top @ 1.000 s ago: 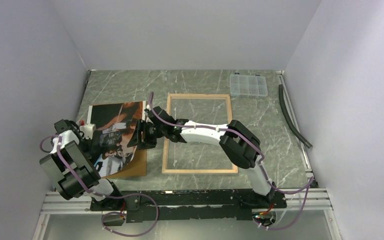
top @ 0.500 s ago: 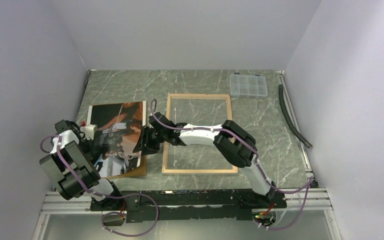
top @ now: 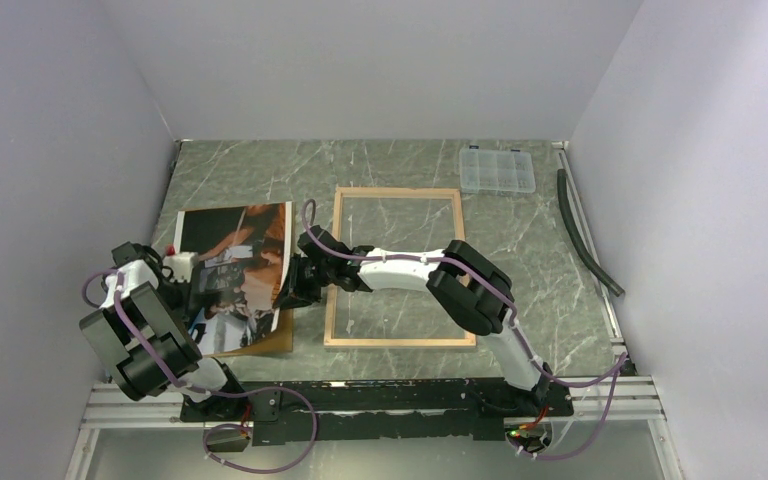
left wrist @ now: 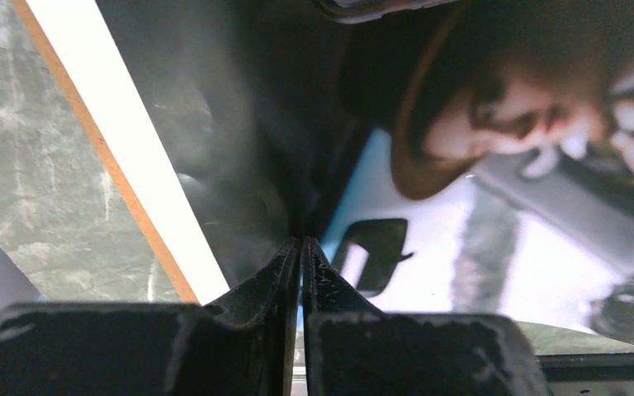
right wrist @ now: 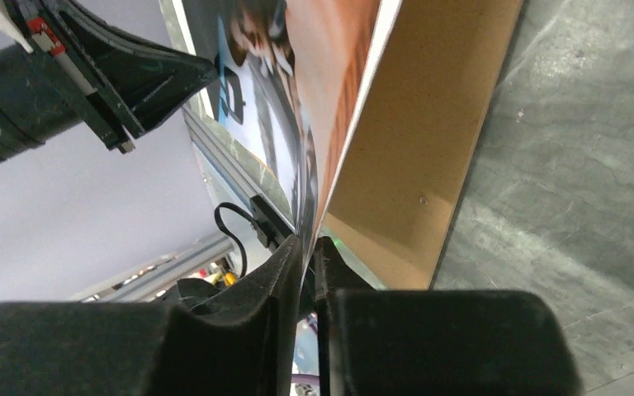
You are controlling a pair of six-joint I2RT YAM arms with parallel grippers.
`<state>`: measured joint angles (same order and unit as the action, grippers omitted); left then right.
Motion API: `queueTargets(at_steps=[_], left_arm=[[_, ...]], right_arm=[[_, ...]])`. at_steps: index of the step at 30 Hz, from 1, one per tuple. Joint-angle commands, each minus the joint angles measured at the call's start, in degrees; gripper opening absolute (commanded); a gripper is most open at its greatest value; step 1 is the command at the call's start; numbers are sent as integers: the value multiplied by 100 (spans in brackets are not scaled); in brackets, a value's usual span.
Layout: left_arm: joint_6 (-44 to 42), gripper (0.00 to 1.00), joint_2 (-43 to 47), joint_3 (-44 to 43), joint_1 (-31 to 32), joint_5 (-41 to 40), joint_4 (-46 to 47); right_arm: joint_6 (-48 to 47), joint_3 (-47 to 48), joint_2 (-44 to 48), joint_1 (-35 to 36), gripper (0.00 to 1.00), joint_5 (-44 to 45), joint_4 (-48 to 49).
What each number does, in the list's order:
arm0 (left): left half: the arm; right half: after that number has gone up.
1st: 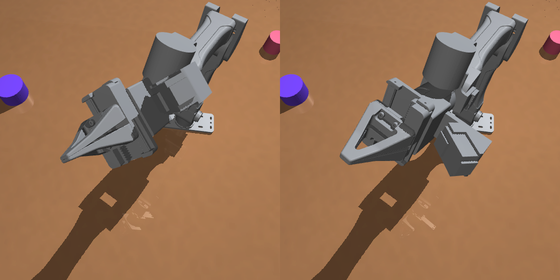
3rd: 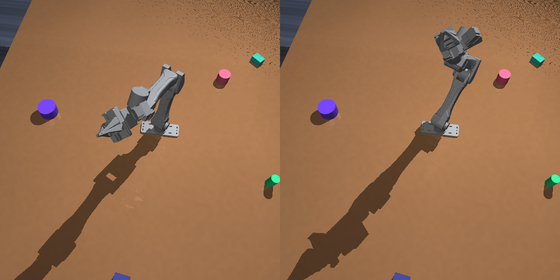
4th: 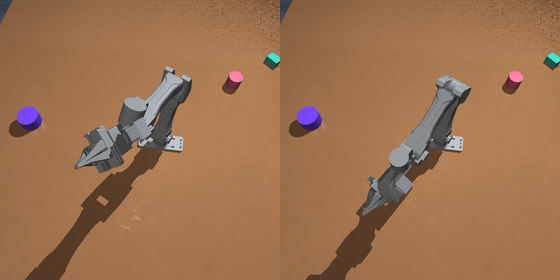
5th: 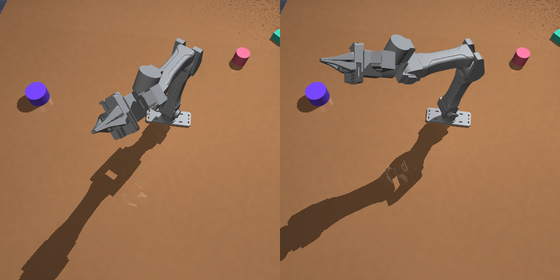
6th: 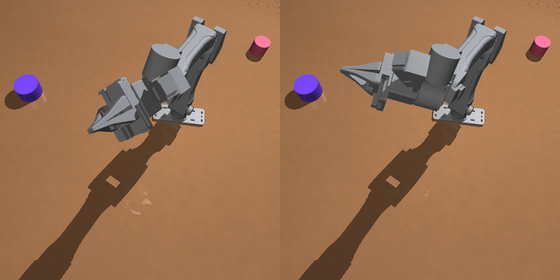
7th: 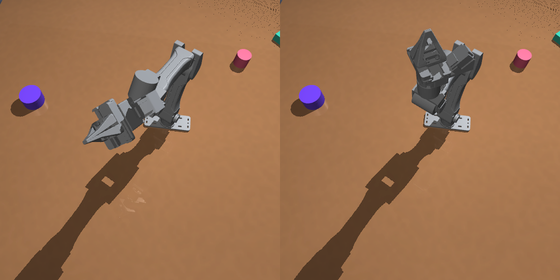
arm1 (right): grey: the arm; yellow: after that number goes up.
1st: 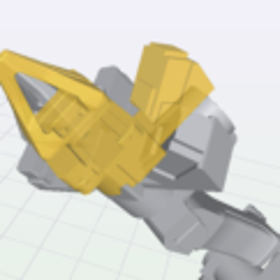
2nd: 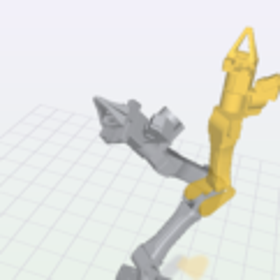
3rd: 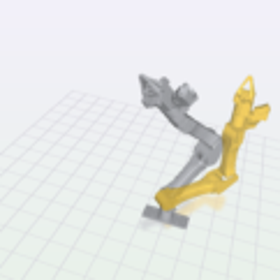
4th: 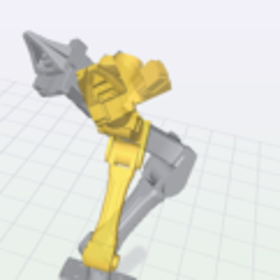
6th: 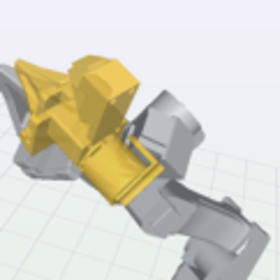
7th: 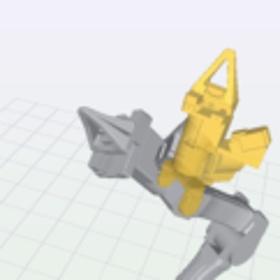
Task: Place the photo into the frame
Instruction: Pick up the photo at the center of the board.
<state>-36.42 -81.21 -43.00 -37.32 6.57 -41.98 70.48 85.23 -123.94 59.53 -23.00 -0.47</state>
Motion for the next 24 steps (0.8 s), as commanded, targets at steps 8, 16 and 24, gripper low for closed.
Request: queueTargets(at_steps=[8, 16, 24], left_arm=[[74, 37, 283, -441, -44, 366, -796], [242, 75, 582, -1334, -80, 701, -1476], [306, 94, 620, -1752, -132, 750, -1629]], right_arm=[[-481, 87, 624, -20, 0, 407, -231], [-1125, 208, 1092, -83, 0, 704, -599], [-1850, 353, 1670, -224, 0, 860, -1260]])
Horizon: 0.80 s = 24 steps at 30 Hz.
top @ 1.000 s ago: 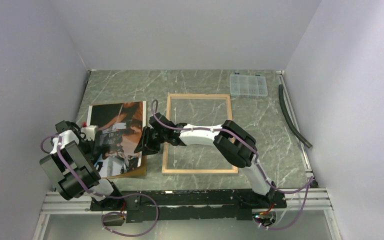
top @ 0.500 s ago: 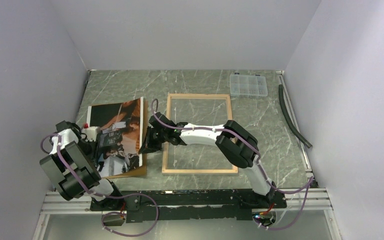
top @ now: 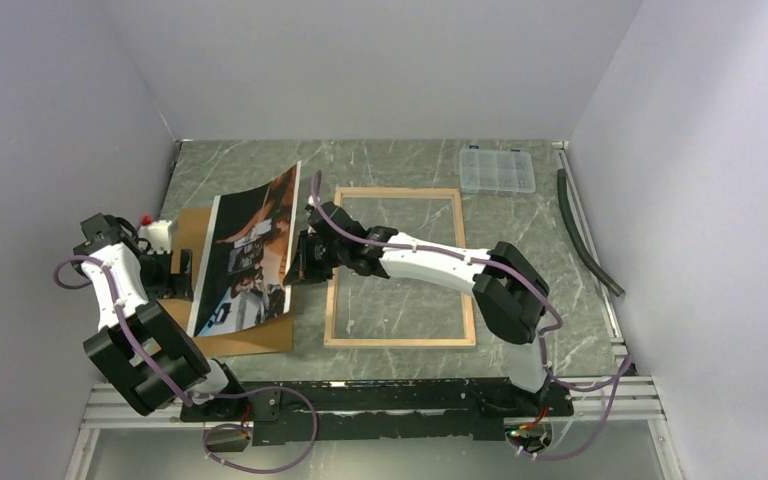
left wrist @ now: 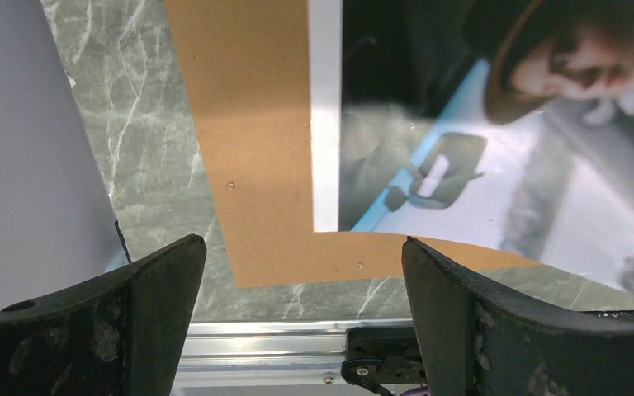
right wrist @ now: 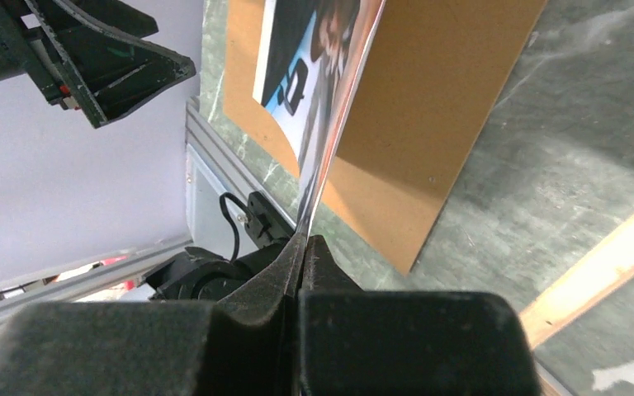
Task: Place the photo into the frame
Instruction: Pick up the photo at the center of the board.
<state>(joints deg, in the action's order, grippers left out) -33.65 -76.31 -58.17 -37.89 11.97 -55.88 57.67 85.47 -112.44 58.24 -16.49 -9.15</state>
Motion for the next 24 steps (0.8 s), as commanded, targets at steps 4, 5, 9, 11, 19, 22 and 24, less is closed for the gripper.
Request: queueTargets(at_steps=[4, 5, 9, 11, 19, 22, 24], left_arm=[[31, 94, 99, -264, -97, 239, -231], [32, 94, 78, -271, -96, 252, -237], [40, 94, 6, -293, -100, 249, -199], [37, 94, -33, -315, -97, 246, -171], [31, 94, -224, -397, -97, 443, -95], [46, 94, -289, -489, -93, 600, -99], [71, 94, -311, -546, -67, 683, -99]], right_arm=[[-989, 403, 920, -241, 0, 303, -881], [-1082, 415, 1020, -278, 0, 306, -1009], [-1531, 596, 1405, -486, 0, 502, -1812], [-1810, 731, 1636, -594, 0, 629, -2312], [-2710, 1715, 2602, -739, 0, 2219, -5452], [-2680, 1997, 2911, -735, 0, 2789, -6349], [-2534, 2139, 3093, -739, 0, 3088, -6852]])
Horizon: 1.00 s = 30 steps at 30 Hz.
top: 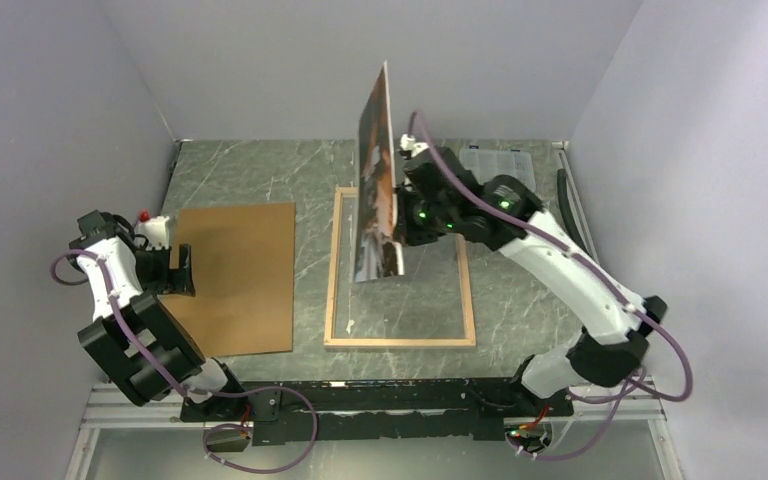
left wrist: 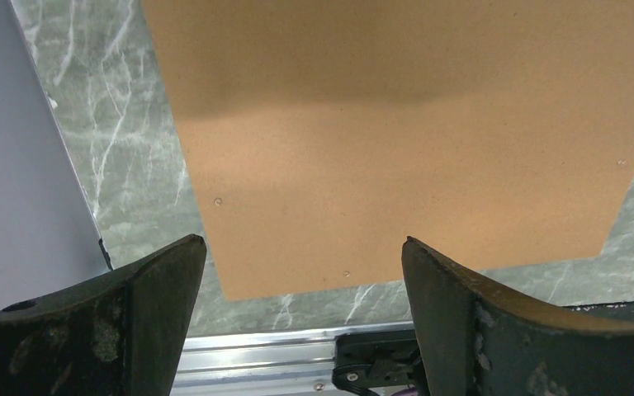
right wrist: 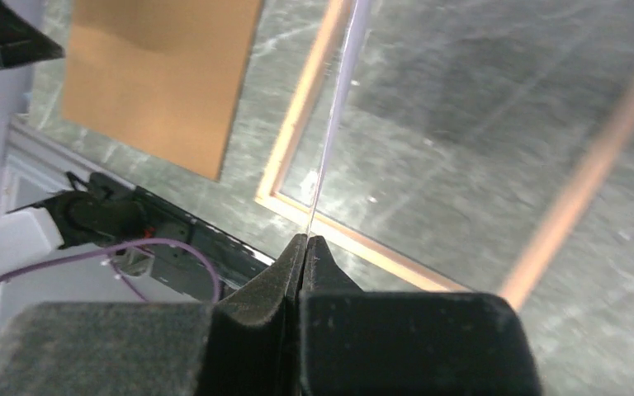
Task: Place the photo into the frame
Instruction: Pick up the photo at the center of the board, then turn over the photo from the photo frame.
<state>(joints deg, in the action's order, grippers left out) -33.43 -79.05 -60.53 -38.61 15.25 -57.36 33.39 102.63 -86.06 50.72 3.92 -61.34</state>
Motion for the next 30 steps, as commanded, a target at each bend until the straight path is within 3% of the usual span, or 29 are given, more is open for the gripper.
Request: queueTargets(at_steps=[1, 4, 10, 15, 25, 30], left_arm=[[68, 94, -41, -330, 27, 380, 50], [107, 94, -5, -335, 124, 405, 56], [167, 94, 120, -149, 302, 369, 212], [174, 94, 94, -56, 332, 338, 236], [164, 94, 183, 109, 336, 315, 343], [183, 94, 173, 155, 336, 361, 383]], right_arm=[[-37, 464, 550, 14, 0, 1197, -1859], [9, 598, 784, 12, 0, 1582, -2464], [177, 275, 1184, -143, 0, 1442, -2480], [98, 328, 570, -104, 0, 1231, -2471], [-201, 1068, -1536, 486, 0, 342, -2444], [-199, 2178, -2468, 518, 0, 192, -2417]])
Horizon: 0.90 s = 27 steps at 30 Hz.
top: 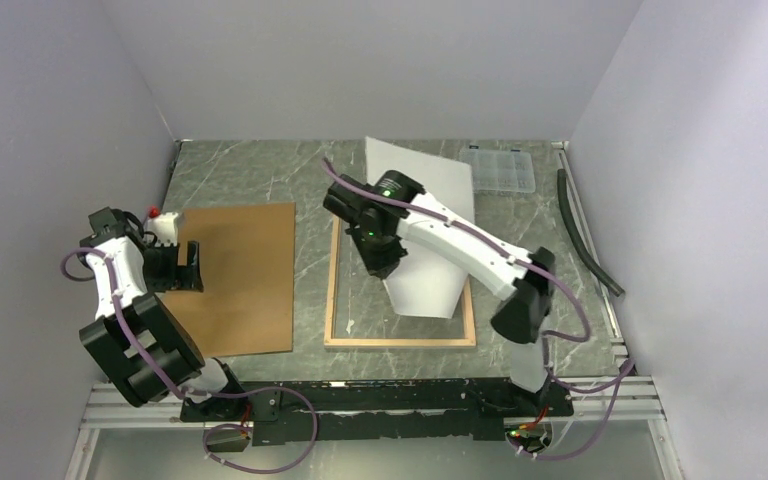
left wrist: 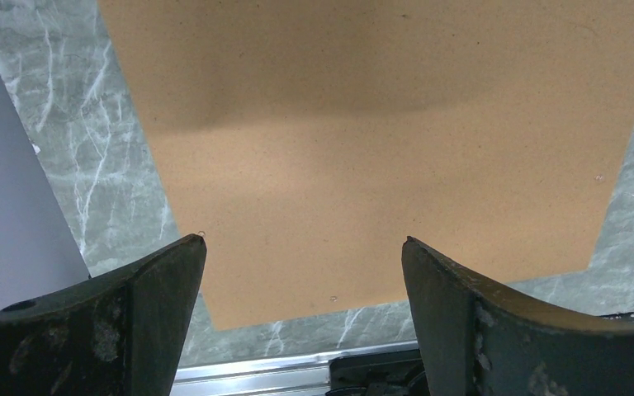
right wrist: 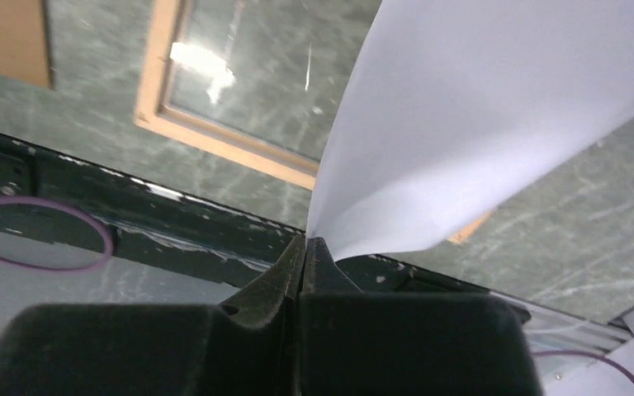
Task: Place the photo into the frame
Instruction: Turn over the photo from the photo frame.
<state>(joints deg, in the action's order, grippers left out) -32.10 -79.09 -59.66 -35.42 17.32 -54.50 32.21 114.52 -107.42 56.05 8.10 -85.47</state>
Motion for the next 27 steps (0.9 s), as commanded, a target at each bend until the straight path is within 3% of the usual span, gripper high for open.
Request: queueTargets(at_steps=[1, 5, 12, 27], left_arm=[[42, 94, 179, 87, 17, 156, 97], [15, 94, 222, 129, 16, 108, 132], [19, 94, 256, 105, 17, 127, 103], [-1, 94, 311, 186, 16, 113, 115]], right_arm=[[-85, 1244, -503, -8, 0, -301, -5], [-100, 1816, -1179, -14, 0, -740, 109], [168, 1274, -1550, -33, 0, -1575, 799], [2072, -625, -762, -24, 0, -1795, 2317]])
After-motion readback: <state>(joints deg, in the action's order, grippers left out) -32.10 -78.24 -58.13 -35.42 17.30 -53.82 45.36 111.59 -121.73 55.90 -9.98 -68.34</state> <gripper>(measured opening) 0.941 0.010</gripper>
